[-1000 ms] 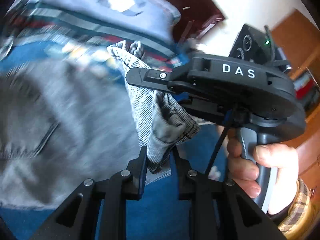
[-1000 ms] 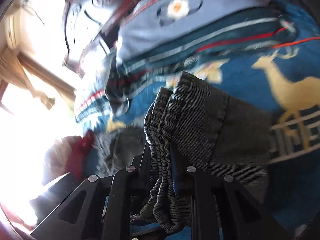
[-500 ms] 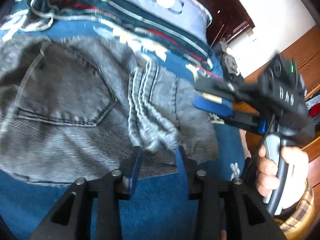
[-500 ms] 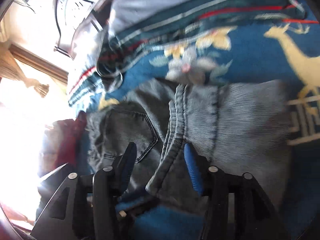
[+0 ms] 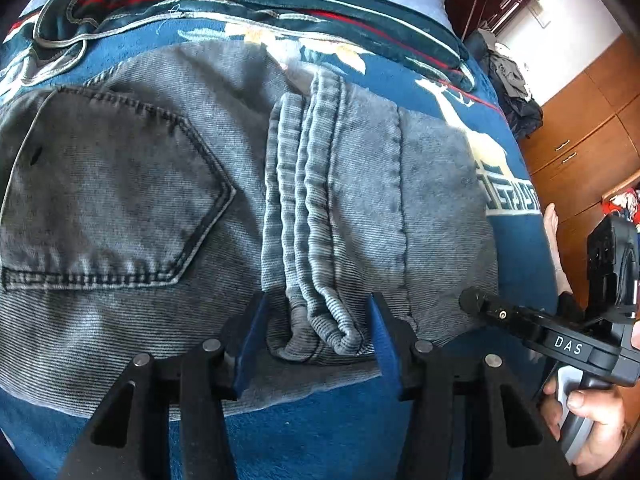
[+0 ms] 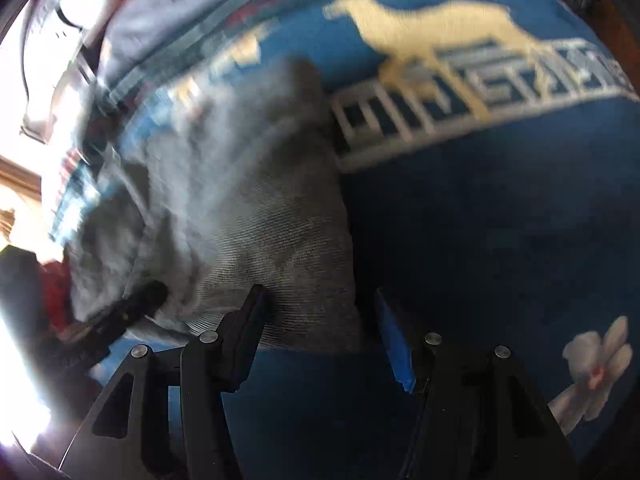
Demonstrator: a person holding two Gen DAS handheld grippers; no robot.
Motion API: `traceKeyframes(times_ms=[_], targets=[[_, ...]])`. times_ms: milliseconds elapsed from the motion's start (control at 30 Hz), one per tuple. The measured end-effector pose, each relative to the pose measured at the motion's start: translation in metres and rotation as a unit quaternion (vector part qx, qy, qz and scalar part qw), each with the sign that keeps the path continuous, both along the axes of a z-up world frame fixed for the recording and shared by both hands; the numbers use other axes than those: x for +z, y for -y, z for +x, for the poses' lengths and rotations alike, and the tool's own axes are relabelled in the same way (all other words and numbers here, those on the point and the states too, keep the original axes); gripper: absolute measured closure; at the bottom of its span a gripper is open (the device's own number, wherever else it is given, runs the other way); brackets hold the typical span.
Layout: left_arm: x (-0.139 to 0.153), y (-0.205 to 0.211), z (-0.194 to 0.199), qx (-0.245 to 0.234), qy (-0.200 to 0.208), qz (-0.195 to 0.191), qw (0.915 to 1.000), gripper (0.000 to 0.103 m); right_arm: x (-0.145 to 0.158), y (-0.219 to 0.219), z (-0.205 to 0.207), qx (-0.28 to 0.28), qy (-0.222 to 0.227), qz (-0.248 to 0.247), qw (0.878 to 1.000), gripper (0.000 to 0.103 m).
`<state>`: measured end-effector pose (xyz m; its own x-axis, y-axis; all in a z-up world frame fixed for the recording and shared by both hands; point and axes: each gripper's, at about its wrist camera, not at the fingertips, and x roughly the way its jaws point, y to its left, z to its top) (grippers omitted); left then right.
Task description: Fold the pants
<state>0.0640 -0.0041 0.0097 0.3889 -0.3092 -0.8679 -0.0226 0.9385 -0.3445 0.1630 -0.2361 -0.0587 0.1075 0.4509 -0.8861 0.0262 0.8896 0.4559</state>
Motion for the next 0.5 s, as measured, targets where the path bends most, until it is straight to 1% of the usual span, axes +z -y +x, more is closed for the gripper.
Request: traceKeyframes(times_ms=[67, 133, 167, 233, 300, 333, 400, 433, 467, 500], targets=[[0.001, -0.001, -0.004, -0.001, 0.007, 0.003, 1.0, 0.05, 0.002, -0.004, -0.003, 0.016, 0.025, -0.009, 1.0, 0.05], [0.003, -0.002, -0.005, -0.001, 0.006, 0.004, 1.0, 0.051, 0.007, -0.003, -0.002, 0.015, 0.023, -0.011, 1.0, 0.05], [0.006, -0.004, -0.007, 0.004, 0.008, -0.003, 1.0, 0.051, 0.014, -0.001, -0.001, 0.005, 0.024, -0.011, 1.0, 0.049], [0.011, -0.011, -0.013, 0.017, 0.018, -0.019, 0.9995, 0.051, 0.024, -0.001, 0.0, -0.004, 0.045, -0.013, 0.999, 0.049], [0.012, -0.016, -0.019, 0.028, 0.021, -0.012, 0.9993, 0.051, 0.034, 0.001, -0.002, -0.006, 0.075, -0.013, 0.997, 0.049], [0.009, -0.017, -0.02, 0.026, 0.017, -0.015, 0.9994, 0.051, 0.034, 0.003, -0.003, -0.005, 0.079, -0.013, 0.997, 0.049], [0.004, -0.015, -0.017, 0.023, 0.01, -0.009, 0.9997, 0.052, 0.026, -0.001, -0.001, 0.008, 0.069, -0.017, 0.997, 0.049], [0.003, -0.013, -0.015, 0.019, 0.007, 0.0, 0.9998, 0.052, 0.012, -0.008, 0.001, 0.03, 0.041, -0.028, 0.998, 0.049], [0.003, -0.009, -0.014, 0.012, 0.005, 0.014, 0.9998, 0.052, 0.002, -0.013, 0.001, 0.045, 0.025, -0.038, 0.998, 0.048], [0.004, -0.005, -0.013, 0.006, 0.005, 0.026, 0.9996, 0.052, 0.001, -0.015, 0.0, 0.055, 0.036, -0.048, 0.997, 0.048]])
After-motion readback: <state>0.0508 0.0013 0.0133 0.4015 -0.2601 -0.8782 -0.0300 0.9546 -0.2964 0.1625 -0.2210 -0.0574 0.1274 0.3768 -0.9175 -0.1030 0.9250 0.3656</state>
